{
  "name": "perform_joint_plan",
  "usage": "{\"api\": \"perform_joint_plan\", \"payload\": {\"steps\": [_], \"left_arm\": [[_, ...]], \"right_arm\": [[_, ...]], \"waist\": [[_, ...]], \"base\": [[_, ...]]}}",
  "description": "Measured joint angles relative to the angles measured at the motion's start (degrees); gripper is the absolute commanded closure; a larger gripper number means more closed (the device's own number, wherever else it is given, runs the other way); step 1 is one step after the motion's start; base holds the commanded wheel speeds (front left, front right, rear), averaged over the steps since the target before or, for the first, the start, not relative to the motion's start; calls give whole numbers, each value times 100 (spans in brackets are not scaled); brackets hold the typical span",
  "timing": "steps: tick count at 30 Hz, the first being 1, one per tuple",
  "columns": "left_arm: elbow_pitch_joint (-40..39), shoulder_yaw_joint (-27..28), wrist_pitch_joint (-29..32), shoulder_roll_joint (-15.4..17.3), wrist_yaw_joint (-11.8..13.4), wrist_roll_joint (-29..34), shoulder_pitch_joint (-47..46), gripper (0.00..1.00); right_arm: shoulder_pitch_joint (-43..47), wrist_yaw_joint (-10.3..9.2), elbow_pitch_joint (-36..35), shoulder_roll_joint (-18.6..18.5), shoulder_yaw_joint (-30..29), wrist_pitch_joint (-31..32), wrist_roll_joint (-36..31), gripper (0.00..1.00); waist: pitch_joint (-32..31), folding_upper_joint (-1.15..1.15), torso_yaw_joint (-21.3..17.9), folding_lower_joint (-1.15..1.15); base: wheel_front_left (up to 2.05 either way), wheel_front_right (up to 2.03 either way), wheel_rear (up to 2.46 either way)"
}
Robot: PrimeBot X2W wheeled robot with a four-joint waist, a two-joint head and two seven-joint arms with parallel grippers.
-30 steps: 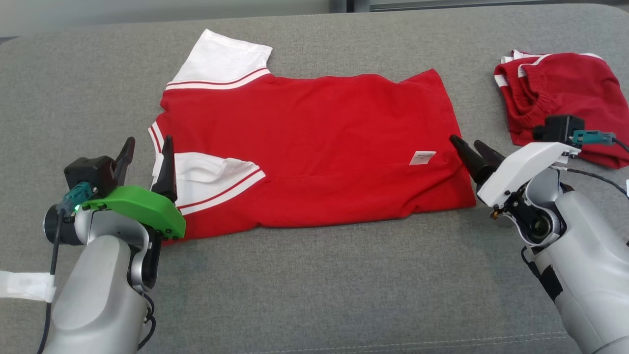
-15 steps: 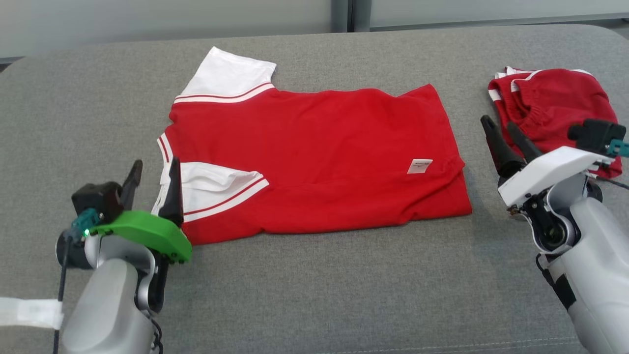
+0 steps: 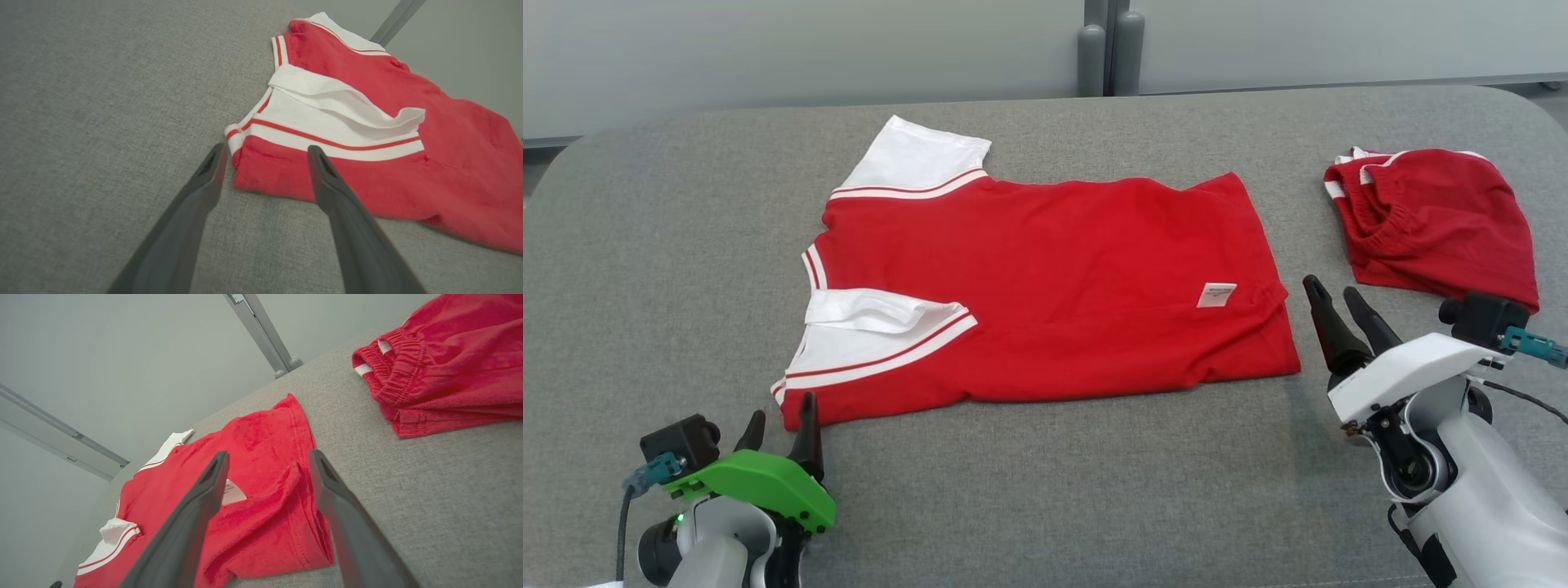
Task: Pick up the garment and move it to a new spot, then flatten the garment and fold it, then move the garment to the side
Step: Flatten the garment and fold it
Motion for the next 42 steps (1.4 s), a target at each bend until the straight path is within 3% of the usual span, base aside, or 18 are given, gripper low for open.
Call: {"api": "perform_joint_plan", "payload": {"steps": [16, 17, 21, 22, 23, 31, 42], "left_arm": [[248, 301, 249, -66, -5, -502, 21, 0], [266, 312, 271, -68, -4, -508, 15, 10], [271, 385, 271, -81, -8, -561, -4, 71], [267, 407, 219, -93, -11, -588, -8, 95], [263, 420, 182, -103, -14, -603, -14, 100], [93, 427, -56, -158, -180, -686, -125, 100], [-209, 241, -172, -179, -298, -745, -125, 100]], "right_arm": [[66, 1, -256, -41, 69, -151, -20, 0], [93, 1, -255, -51, 66, -153, -20, 0], [124, 1, -257, -44, 71, -176, -20, 0], [136, 1, -255, -44, 78, -176, -20, 0], [162, 1, -247, -43, 86, -176, -20, 0], [605, 2, 79, 11, 224, -135, -16, 0], [491, 49, 466, 185, 330, -38, 26, 0]], "waist": [[256, 0, -371, 0], [267, 0, -382, 0], [284, 0, -397, 0], [284, 0, -395, 0], [283, 0, -391, 0], [238, 0, -258, 0], [320, 0, -87, 0]], "base": [[0, 0, 0], [0, 0, 0], [0, 0, 0], [0, 0, 0], [0, 0, 0], [0, 0, 0], [0, 0, 0]]}}
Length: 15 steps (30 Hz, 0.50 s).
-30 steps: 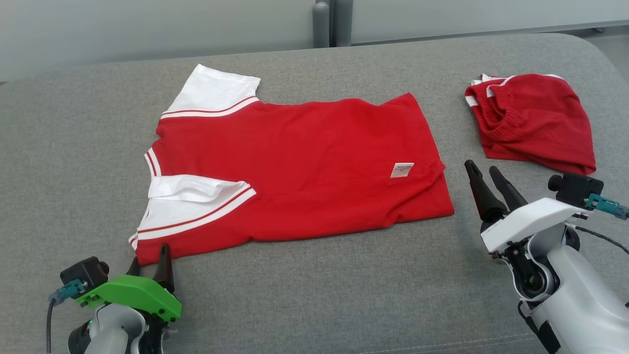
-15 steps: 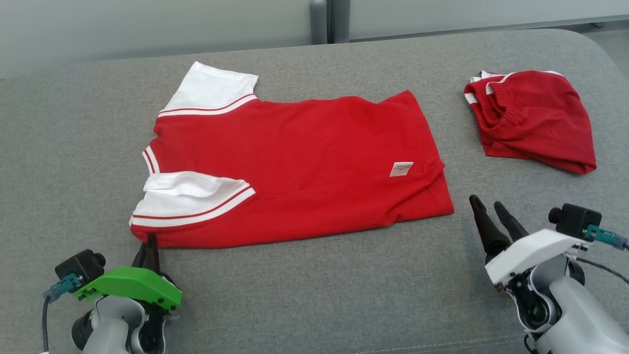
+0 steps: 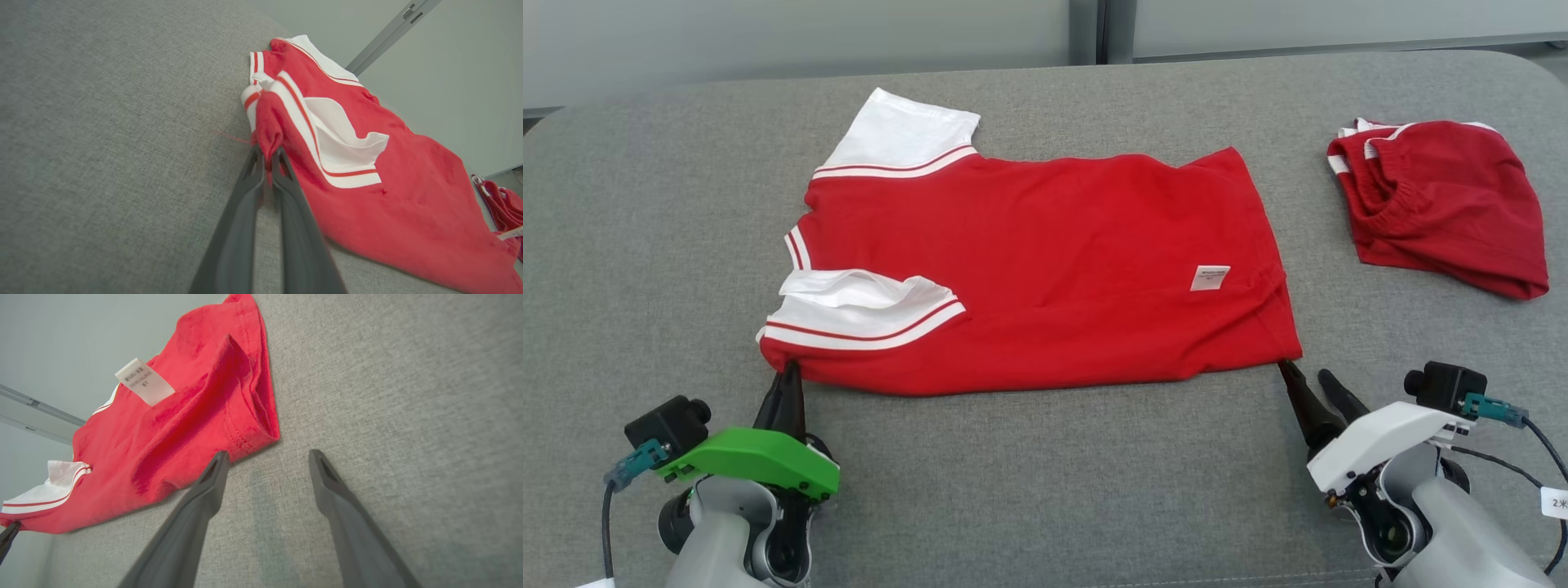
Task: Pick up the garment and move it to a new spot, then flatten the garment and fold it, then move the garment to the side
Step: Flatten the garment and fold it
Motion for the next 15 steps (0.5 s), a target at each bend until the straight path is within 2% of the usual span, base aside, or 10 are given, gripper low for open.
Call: {"api": "perform_joint_plan", "payload": {"steps": [11, 15], "left_arm": [[-305, -270, -2, -19, -59, 1, -5, 100], [-334, -300, -25, -25, -59, 1, -5, 100]], "right_arm": [[-550, 1, 431, 100, -23, 281, 164, 0], [-714, 2, 577, 102, -14, 349, 170, 15]], "waist": [[161, 0, 226, 0], [207, 0, 297, 0]], "base": [[0, 0, 0], [0, 0, 0]]}}
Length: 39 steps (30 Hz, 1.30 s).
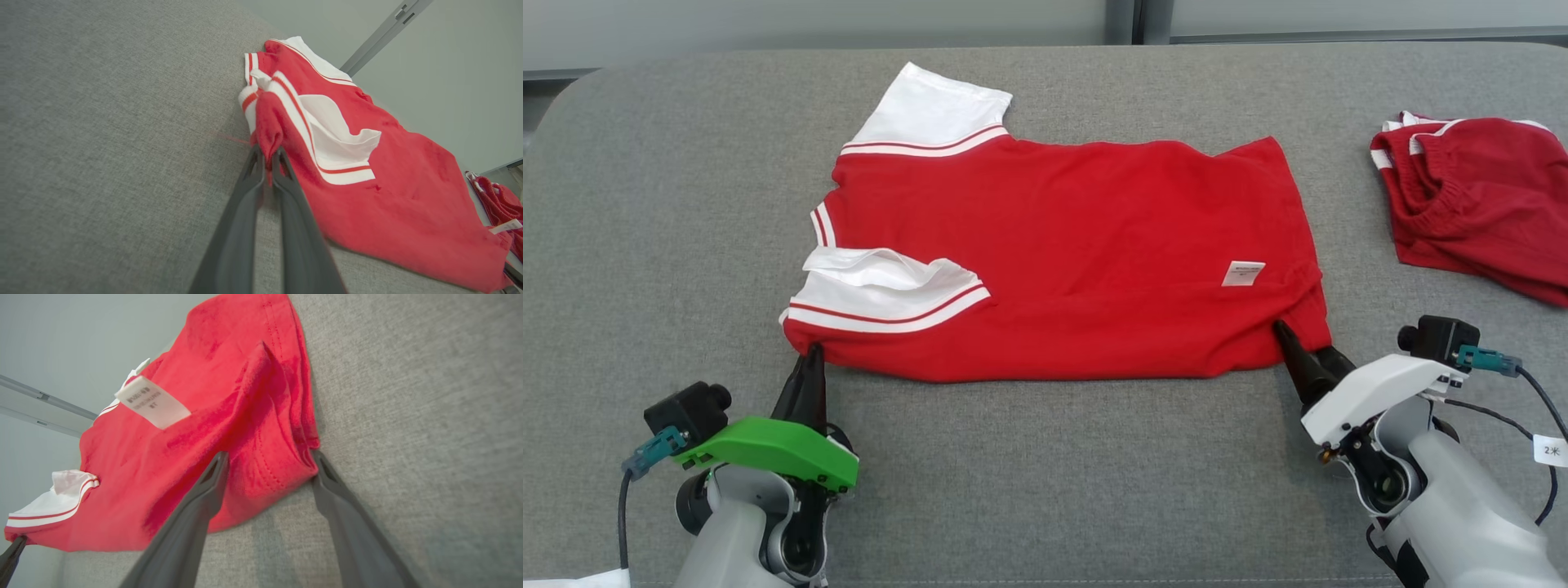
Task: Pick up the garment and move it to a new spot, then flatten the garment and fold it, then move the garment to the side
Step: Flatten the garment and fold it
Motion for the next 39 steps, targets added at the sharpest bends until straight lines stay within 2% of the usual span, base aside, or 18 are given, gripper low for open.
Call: {"api": "perform_joint_plan", "payload": {"steps": [1, 2, 3, 4, 12, 24, 39], "left_arm": [[-4, 1, -3, 0, 0, 0, 0, 100], [-11, 0, -3, -1, 0, 0, 0, 100], [-19, -1, -3, -1, 0, 0, 0, 100], [-23, -2, -4, -2, 0, 0, 0, 100], [-192, 2, -94, -8, 1, 0, 5, 100], [-509, 164, -221, -9, 10, -19, 559, 100], [-1333, 78, -157, -4, 256, -18, 1883, 100]], "right_arm": [[-44, 0, 34, 1, 5, 9, 0, 37], [-79, 0, 65, 4, 11, 23, 0, 55], [-104, 0, 97, 5, 24, 26, -1, 67], [-123, 0, 124, 5, 37, 26, -1, 100], [-163, -1, 153, 7, 110, -1, -1, 100], [447, 0, -446, 57, 156, -212, 468, 100], [1496, 0, -1167, -464, 115, -151, 704, 100]], "waist": [[7, 0, 9, 0], [11, 0, 15, 0], [13, 0, 19, 0], [15, 0, 22, 0], [-8, 0, 9, 0], [-350, 0, -160, 0], [-866, 0, -254, 0]], "base": [[0, 0, 0], [0, 0, 0], [0, 0, 0], [0, 0, 0], [0, 0, 0], [0, 0, 0], [0, 0, 0]]}}
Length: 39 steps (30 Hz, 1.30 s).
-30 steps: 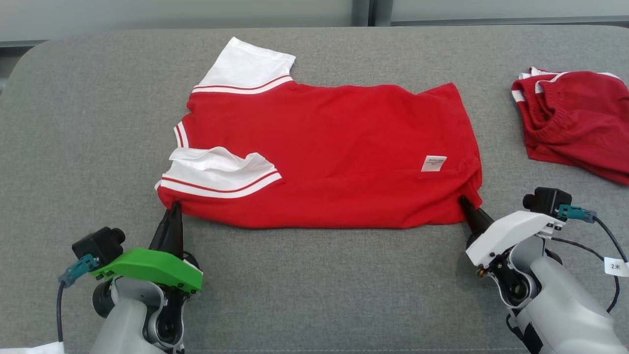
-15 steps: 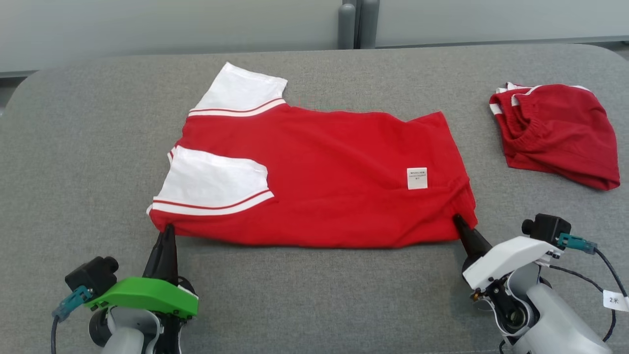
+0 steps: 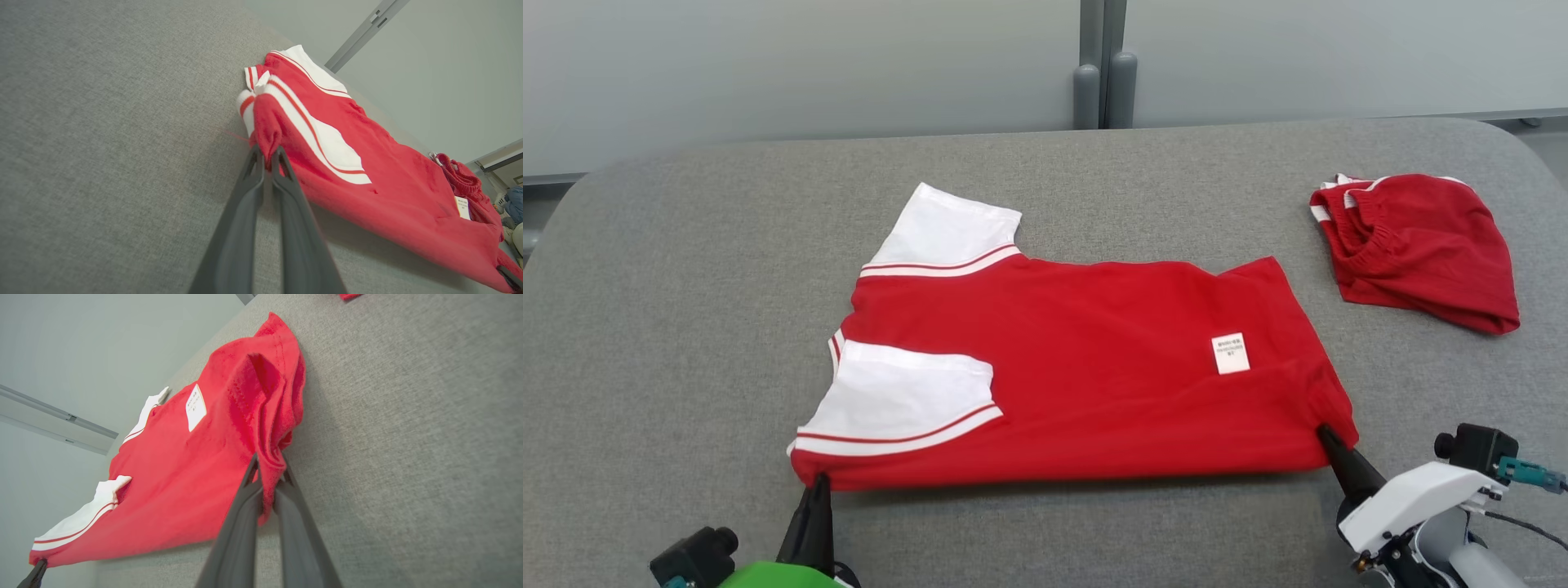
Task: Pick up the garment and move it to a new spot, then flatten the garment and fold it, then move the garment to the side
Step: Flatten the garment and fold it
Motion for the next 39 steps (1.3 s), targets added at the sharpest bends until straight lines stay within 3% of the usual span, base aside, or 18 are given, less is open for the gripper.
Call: {"api": "perform_joint_plan", "payload": {"steps": [13, 14, 16, 17, 18, 19, 20, 21, 27, 32, 39], "left_arm": [[-281, -143, 319, 52, 349, -12, 614, 100], [-266, -149, 344, 74, 372, 22, 634, 100], [-237, -200, 404, 118, 408, 82, 642, 100], [-224, -240, 430, 143, 419, 138, 642, 100], [-226, -263, 460, 164, 455, 187, 643, 100], [-240, -264, 485, 177, 458, 205, 649, 67], [-275, -261, 497, 186, 461, 207, 658, 40], [-303, -261, 533, 190, 474, 207, 661, 0], [-432, -116, 592, 314, 588, 220, 834, 0], [-725, -11, 584, 601, 630, 404, 839, 0], [-1054, -460, 871, 1070, 626, 1113, -44, 0]], "right_arm": [[571, -2, -91, -73, 113, 208, 158, 100], [570, -2, -68, -80, 151, 235, 107, 94], [570, -8, -34, -77, 156, 235, 85, 55], [570, -18, -20, -80, 157, 235, 60, 0], [570, -20, -12, -85, 157, 234, 32, 0], [570, -49, -13, -85, 156, 234, 16, 0], [574, -70, -12, -86, 140, 230, 18, 0], [577, -96, -10, -90, 115, 214, 19, 0], [765, -213, -2, -301, -57, 94, 19, 0], [799, -269, -109, -528, -142, -38, -112, 0], [277, -311, -527, -837, -54, -60, -519, 0]], "waist": [[16, 0, -39, 0], [10, 0, -56, 0], [-6, 0, -82, 0], [-20, 0, -88, 0], [-32, 0, -91, 0], [-41, 0, -94, 0], [-43, 0, -96, 0], [-45, 0, -96, 0], [-81, 0, -99, 0], [-99, 0, -127, 0], [-105, 0, -200, 0]], "base": [[0, 0, 0], [0, 0, 0], [0, 0, 0], [0, 0, 0], [0, 0, 0], [0, 0, 0], [0, 0, 0], [0, 0, 0], [0, 0, 0], [0, 0, 0], [0, 0, 0]]}}
